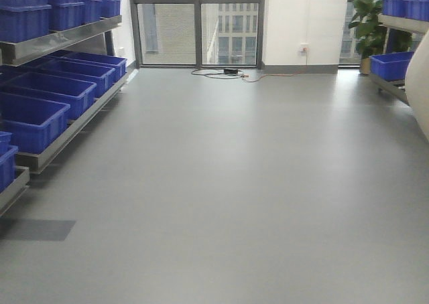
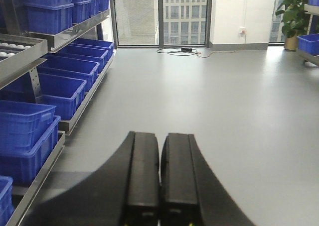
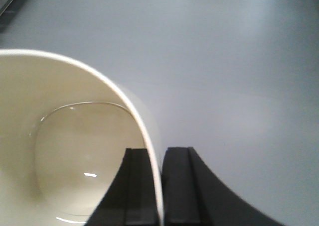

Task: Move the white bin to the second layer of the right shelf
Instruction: 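Drive down the aisle toward the windows holding the bin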

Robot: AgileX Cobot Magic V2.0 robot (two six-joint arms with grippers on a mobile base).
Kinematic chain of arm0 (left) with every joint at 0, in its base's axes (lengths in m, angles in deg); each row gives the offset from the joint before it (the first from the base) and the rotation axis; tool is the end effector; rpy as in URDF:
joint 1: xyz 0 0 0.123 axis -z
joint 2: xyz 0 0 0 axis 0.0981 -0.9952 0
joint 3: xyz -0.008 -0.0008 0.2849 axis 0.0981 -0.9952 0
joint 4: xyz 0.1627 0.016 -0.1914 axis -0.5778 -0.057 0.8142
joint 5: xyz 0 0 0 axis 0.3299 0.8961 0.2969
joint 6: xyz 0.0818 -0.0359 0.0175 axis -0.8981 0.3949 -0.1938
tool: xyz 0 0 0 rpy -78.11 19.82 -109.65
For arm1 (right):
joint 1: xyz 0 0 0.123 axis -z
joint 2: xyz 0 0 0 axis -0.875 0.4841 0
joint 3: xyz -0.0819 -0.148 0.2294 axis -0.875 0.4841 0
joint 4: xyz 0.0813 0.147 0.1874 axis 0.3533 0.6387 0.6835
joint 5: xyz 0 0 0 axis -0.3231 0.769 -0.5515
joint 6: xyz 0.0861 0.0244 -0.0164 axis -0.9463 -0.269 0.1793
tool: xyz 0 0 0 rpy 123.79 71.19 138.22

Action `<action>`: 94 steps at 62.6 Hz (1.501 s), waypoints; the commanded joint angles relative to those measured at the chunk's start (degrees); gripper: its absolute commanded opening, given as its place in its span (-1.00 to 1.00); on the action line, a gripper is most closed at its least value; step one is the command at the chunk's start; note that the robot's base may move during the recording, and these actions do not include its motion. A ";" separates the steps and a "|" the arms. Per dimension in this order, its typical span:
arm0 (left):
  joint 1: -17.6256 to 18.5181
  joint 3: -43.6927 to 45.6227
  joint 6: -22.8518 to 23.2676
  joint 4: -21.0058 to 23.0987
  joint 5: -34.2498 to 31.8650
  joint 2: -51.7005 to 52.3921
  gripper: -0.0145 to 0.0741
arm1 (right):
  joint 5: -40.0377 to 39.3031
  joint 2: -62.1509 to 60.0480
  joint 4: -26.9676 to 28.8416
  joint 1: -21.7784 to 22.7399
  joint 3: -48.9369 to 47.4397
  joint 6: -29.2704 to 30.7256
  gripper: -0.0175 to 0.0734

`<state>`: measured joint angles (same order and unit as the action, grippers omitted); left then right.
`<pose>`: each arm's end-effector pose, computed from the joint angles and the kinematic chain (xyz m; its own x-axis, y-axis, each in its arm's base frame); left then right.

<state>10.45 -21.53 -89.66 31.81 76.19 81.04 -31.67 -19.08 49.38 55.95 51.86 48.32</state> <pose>0.0560 -0.0049 0.2015 -0.0152 0.0224 -0.9996 0.0863 0.9960 0.0210 0.0896 0.0083 0.3119 -0.4305 -0.0063 -0.9026 -0.0779 0.9965 0.0301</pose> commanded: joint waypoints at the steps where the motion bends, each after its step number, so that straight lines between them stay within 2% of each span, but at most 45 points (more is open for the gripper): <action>1: 0.01 -1.65 0.30 0.43 -4.76 0.83 -0.48 | -5.36 0.22 0.34 0.30 -1.78 0.06 -0.51; 94: 0.01 -1.65 0.30 0.43 -4.76 0.83 -0.48 | -5.36 0.22 0.34 0.30 -1.78 0.06 -0.51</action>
<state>10.45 -21.53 -89.66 31.81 76.19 81.04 -31.67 -19.08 49.38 55.95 51.86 48.32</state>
